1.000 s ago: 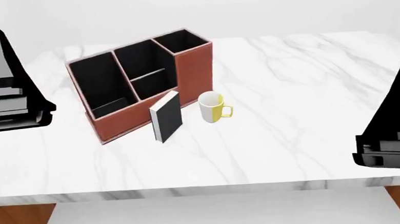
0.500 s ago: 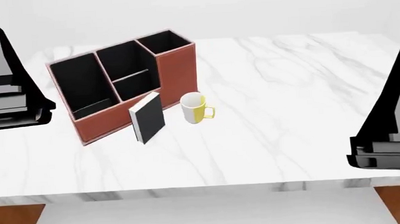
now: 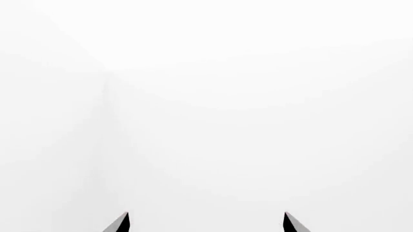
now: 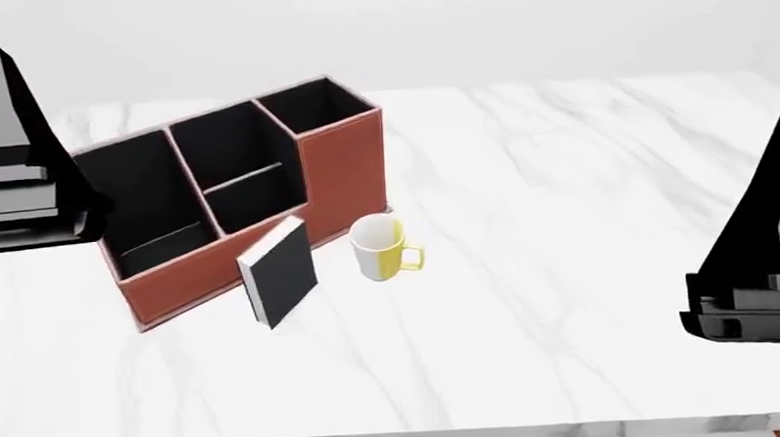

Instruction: Pick up the book and place it in the right compartment of the caddy.

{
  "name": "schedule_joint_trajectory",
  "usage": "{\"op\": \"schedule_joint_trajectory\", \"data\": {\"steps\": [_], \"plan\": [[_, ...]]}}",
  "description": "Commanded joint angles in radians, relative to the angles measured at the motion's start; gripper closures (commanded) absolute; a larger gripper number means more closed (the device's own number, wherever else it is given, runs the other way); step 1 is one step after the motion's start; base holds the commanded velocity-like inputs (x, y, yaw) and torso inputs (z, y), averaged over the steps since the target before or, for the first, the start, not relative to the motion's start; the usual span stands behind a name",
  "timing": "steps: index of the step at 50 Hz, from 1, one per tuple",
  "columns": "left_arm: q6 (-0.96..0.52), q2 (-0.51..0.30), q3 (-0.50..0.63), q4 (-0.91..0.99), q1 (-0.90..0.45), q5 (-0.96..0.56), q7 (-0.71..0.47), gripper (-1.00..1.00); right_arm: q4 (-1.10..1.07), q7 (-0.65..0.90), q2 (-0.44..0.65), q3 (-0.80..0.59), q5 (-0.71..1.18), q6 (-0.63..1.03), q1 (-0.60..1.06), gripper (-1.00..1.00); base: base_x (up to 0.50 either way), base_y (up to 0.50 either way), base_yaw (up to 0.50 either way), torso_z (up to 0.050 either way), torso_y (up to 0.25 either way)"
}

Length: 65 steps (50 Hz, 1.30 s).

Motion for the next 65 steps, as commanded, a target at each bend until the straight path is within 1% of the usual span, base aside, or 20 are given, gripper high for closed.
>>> {"op": "schedule_joint_trajectory", "data": {"steps": [1, 43, 48, 65], "plan": [[0.008, -0.009, 0.008, -0.002, -0.002, -0.006, -0.009, -1.0, 0.0, 0.009, 0.009, -0.07, -0.015, -0.011, 0.058, -1.0, 0.5, 0.0, 0.0, 0.0, 0.0], [0.039, -0.037, 0.029, -0.009, -0.001, -0.014, -0.035, -1.0, 0.0, 0.021, 0.013, -0.379, -0.019, -0.016, 0.354, -1.0, 0.48, 0.0, 0.0, 0.0, 0.002], [0.04, -0.041, 0.029, -0.008, -0.001, -0.019, -0.039, -1.0, 0.0, 0.026, 0.018, -0.406, -0.03, -0.041, 0.377, -1.0, 0.14, 0.0, 0.0, 0.0, 0.004], [0.051, -0.051, 0.039, -0.007, 0.002, -0.023, -0.048, -1.0, 0.0, 0.039, 0.031, -0.504, -0.041, -0.032, 0.468, -1.0, 0.0, 0.0, 0.0, 0.0, 0.0]]}}
